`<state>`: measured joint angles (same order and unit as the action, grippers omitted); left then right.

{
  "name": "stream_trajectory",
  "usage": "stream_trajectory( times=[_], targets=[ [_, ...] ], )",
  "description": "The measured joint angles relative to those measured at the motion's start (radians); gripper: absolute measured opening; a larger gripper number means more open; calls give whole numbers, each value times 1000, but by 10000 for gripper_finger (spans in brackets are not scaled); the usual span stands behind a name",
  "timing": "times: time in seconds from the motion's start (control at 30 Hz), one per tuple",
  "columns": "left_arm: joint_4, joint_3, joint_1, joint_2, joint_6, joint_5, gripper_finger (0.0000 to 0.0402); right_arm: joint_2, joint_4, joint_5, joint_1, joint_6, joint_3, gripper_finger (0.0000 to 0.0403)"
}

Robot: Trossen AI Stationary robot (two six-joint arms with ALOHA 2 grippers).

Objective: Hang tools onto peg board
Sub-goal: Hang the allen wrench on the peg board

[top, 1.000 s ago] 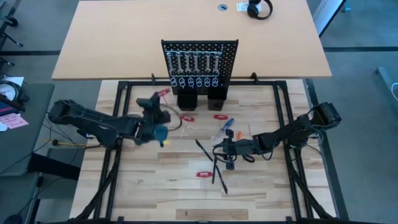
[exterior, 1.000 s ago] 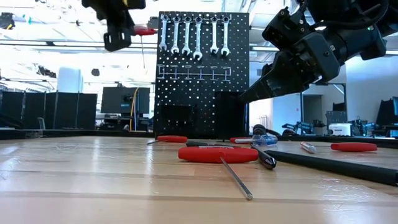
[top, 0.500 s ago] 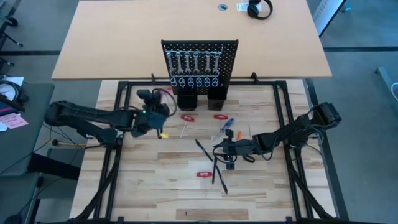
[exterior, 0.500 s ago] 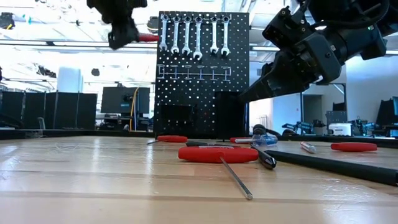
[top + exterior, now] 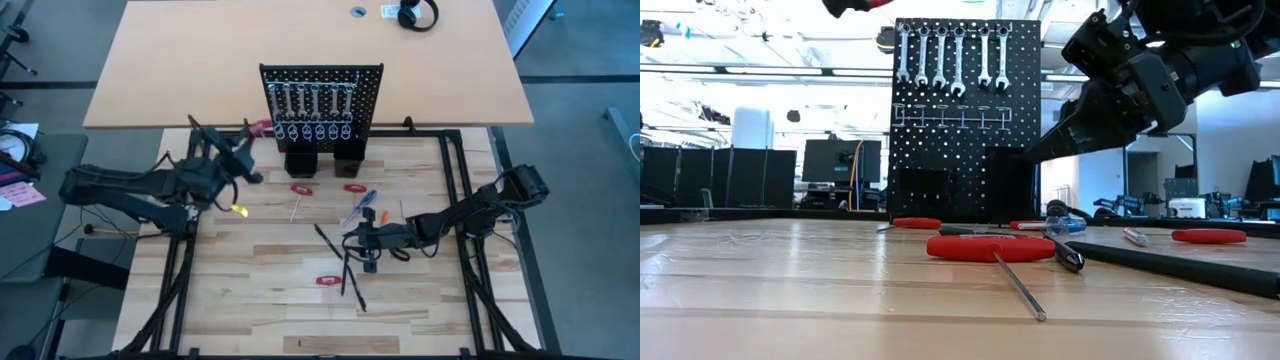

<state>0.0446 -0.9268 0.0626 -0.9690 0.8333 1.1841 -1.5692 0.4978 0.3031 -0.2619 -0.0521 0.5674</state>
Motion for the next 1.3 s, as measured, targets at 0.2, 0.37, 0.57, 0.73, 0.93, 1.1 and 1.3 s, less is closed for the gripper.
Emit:
stream_trajectory(
  times=[0.2,0.37,0.57,0.73,0.93,1.1,1.3],
  targets=[
    [283,0,-97,-107,296,39,51,0,12,0,1,0,0,152],
    [344,0,-168,-228,421,47,51,0,10,0,-4,-1,0,152],
    [546,0,-206,-354,594,51,51,0,1,0,-7,-1,0,152],
    [635,0,-229,-393,687,36,51,0,1,0,-7,-1,0,152],
    [616,0,-269,-372,708,39,51,0,1,0,-7,-2,0,152],
    [598,0,-271,-306,706,38,51,0,-4,0,-7,-3,0,152],
    [577,0,-291,-279,697,34,51,0,-4,0,-7,-8,0,152]
  ],
)
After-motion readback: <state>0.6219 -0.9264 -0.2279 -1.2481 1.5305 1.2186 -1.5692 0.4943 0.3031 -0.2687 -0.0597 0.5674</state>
